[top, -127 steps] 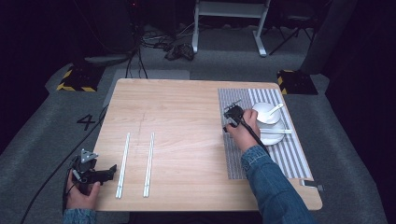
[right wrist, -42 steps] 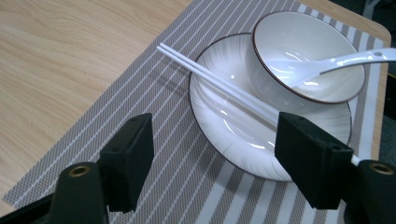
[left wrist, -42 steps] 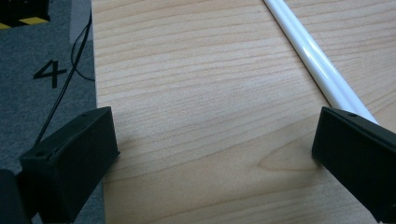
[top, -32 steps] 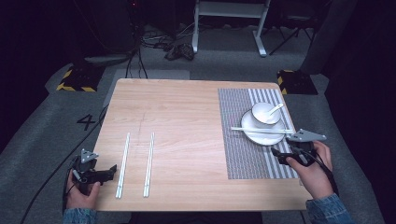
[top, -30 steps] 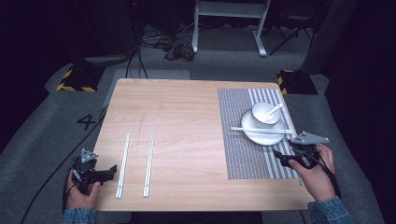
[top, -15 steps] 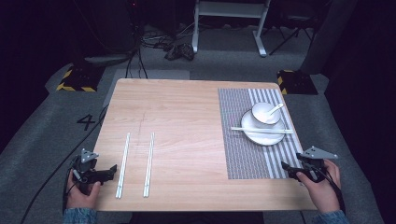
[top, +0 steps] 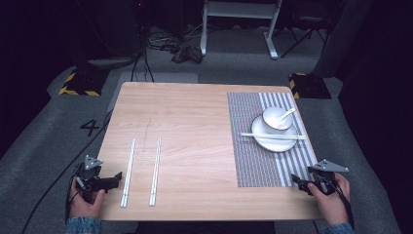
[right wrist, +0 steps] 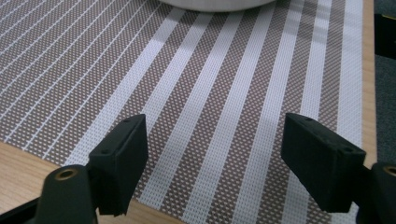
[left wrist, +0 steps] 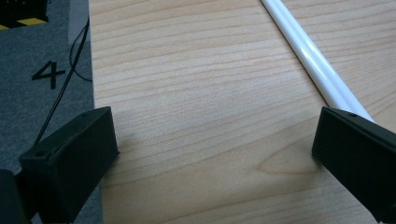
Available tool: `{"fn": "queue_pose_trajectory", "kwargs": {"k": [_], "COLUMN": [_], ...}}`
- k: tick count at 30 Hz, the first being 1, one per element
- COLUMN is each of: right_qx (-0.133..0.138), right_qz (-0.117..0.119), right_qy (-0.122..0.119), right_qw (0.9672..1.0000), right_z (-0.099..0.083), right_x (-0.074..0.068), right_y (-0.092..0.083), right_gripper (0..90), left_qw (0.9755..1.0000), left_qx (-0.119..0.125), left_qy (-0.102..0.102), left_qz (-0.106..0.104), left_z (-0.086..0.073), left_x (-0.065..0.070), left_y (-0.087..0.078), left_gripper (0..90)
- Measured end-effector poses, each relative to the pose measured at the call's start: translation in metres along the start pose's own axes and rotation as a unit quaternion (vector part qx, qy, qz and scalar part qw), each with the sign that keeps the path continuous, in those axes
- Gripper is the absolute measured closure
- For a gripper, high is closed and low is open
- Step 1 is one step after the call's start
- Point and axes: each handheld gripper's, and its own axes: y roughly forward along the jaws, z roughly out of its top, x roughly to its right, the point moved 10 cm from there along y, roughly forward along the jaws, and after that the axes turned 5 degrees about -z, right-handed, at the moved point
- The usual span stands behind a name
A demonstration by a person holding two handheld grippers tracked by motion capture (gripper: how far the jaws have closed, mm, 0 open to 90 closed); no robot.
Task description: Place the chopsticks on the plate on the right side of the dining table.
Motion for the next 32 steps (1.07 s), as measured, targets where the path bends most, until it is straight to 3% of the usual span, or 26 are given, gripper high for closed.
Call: {"fn": "queue_pose_trajectory", "kwargs": {"k": [4, 7, 14, 32], "right_qx": [0.022, 0.020, 0.023, 0.021], "right_qz": [0.014, 0.025, 0.049, 0.054], "right_qy": [-0.007, -0.024, -0.028, -0.030], "right_qw": [0.9996, 0.9992, 0.9981, 0.9979], "right_z": [-0.001, -0.004, -0.006, -0.005], "right_x": [-0.004, -0.007, -0.011, -0.010], "right_y": [0.001, 0.003, 0.003, 0.005], "right_gripper": [22.3, 20.9, 18.5, 16.4], "left_qw": [1.0000, 1.0000, 1.0000, 1.0000], "left_qx": [0.000, 0.000, 0.000, 0.000], "left_qy": [0.000, 0.000, 0.000, 0.002], "left_qz": [0.000, 0.000, 0.000, -0.001], "left_z": [0.000, 0.000, 0.000, 0.000], "left_x": [0.000, 0.000, 0.000, 0.000], "left_y": [0.000, 0.000, 0.000, 0.000], "left_gripper": [0.1, 0.1, 0.1, 0.1]}}
